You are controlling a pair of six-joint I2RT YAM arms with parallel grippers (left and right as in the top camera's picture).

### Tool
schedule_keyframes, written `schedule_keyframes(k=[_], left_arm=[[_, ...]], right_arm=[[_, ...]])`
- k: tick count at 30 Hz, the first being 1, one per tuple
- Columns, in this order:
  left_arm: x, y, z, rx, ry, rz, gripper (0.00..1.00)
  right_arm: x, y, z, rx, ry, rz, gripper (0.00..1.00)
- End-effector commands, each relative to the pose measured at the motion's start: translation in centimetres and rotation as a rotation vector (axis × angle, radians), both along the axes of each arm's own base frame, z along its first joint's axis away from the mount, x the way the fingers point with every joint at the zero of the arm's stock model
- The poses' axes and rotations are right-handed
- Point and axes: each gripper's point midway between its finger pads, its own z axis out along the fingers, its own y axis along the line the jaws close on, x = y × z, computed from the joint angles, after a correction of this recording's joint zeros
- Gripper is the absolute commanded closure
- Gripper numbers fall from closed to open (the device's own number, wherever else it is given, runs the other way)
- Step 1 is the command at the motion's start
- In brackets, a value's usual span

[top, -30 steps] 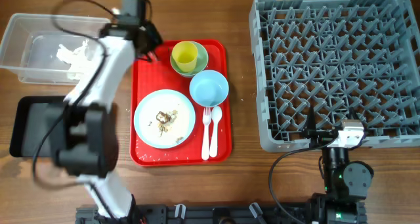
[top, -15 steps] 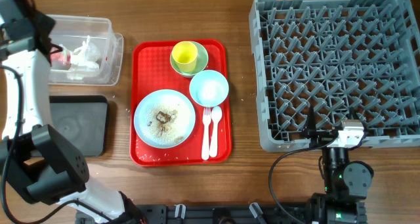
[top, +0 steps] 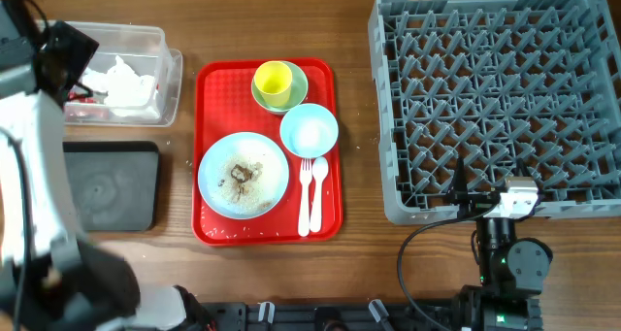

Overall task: Sort waste into correct bins and load items into the dishwasher rack
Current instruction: 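Carry the wrapper into the clear bin and release it, then grasp the rim of the light-blue plate with the left gripper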

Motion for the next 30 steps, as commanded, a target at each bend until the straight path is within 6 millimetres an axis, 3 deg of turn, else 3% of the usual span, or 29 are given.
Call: schedule_keyframes(k=[1, 4, 9, 11, 19, 24, 30], left_arm=[[-4.0, -4.6, 4.9, -0.081, -0.062, -0.110, 0.24], [-7.1, -6.9, 4.6, -0.078, 0.030, -0.176, 0.24], [-10.1, -10.4, 2.4, -0.137, 0.187, -0.245, 0.26], [-10.7, -12.2, 1.3, -0.151, 0.237, -0.293, 0.32], [-13.2, -23.8, -5.4, -0.112, 0.400, -0.658, 0.31], [-14.8, -29.1, -9.9, -0.081, 0.423, -0.831, 0.50], [-15.5, -32.2, -14.1, 0.043, 0.498, -0.874, 0.57]], right_arm=[[0.0, -0.3, 0.1, -0.006, -0.005, -0.013, 0.00], [0.0, -0.3, 0.1, -0.006, -0.005, -0.013, 0.00], [0.0, -0.3, 0.1, -0.006, -0.005, -0.013, 0.00], [0.0, -0.3, 0.1, -0.006, -0.005, -0.013, 0.00], [0.0, -0.3, 0.1, -0.006, -0.005, -0.013, 0.00], [0.0, -0.3, 0.1, -0.006, -0.005, -0.013, 0.00], [0.0, -0.3, 0.1, -0.006, -0.005, -0.013, 0.00]])
